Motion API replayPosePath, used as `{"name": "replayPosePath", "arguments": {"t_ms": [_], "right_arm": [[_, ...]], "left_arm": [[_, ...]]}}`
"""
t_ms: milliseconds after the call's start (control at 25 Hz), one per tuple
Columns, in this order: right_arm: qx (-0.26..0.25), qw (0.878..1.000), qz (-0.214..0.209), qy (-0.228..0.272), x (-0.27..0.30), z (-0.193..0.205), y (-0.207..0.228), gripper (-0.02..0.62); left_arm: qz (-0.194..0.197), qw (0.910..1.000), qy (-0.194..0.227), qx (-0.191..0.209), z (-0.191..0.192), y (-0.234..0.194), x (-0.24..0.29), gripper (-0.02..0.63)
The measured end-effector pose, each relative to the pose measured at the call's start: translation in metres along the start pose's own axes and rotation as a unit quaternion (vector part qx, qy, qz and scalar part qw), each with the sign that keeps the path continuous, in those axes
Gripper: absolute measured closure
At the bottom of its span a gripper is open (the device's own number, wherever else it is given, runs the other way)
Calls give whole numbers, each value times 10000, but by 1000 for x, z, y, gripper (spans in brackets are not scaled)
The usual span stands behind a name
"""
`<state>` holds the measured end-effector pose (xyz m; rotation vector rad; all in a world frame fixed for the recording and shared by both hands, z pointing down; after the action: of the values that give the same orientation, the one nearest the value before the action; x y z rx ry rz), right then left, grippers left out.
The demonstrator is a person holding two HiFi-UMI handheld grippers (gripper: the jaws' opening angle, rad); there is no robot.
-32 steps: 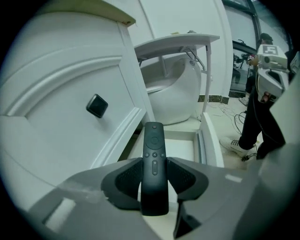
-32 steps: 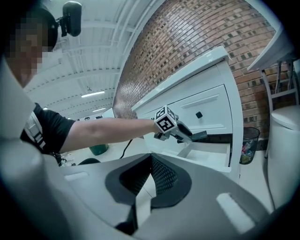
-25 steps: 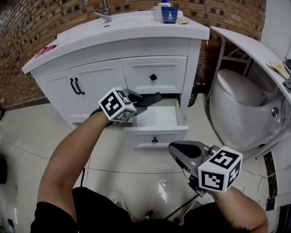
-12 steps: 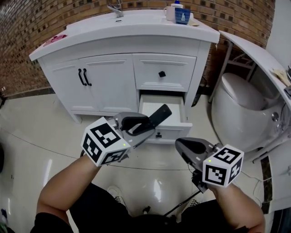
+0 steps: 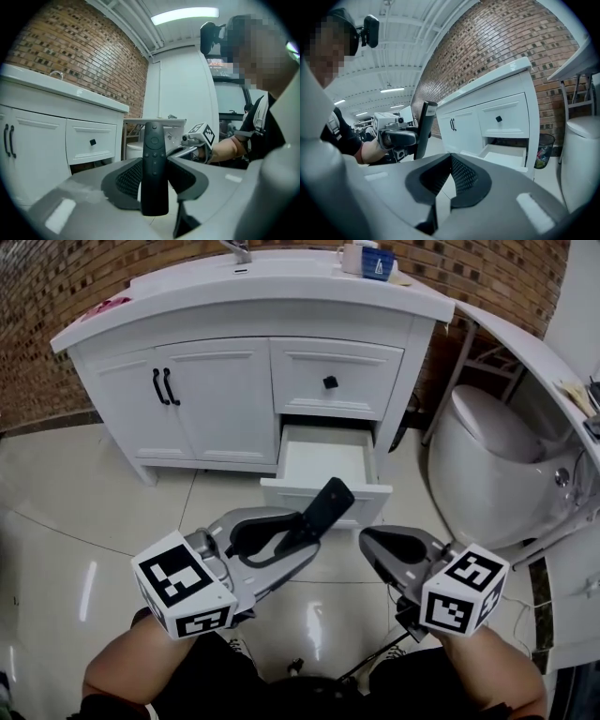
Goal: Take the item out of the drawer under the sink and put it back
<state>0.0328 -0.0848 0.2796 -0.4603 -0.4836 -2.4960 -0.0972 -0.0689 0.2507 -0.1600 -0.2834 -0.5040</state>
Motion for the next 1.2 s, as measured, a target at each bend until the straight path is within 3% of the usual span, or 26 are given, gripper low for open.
{"name": "replayPosePath", "arguments": {"t_ms": [160, 1200], "right_arm": [[-6, 10000, -31, -63, 0, 4, -3, 592], [-5, 9999, -96, -119, 4, 6, -5, 592]], "left_arm": [[-45, 9998, -20, -191, 10, -7, -1, 437], [-134, 9995, 13, -276, 20, -11, -2, 437]]}}
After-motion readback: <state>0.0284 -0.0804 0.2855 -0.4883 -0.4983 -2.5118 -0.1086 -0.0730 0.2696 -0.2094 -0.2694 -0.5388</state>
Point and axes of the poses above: the fingertips, and each gripper's own axes: x forward along the fingers, y to its right, z out of its underside, the point moved 4 cm from there along -x, backward along the fingers, and after that the axes turned 8 degrees about -y, right-handed, at the moved point
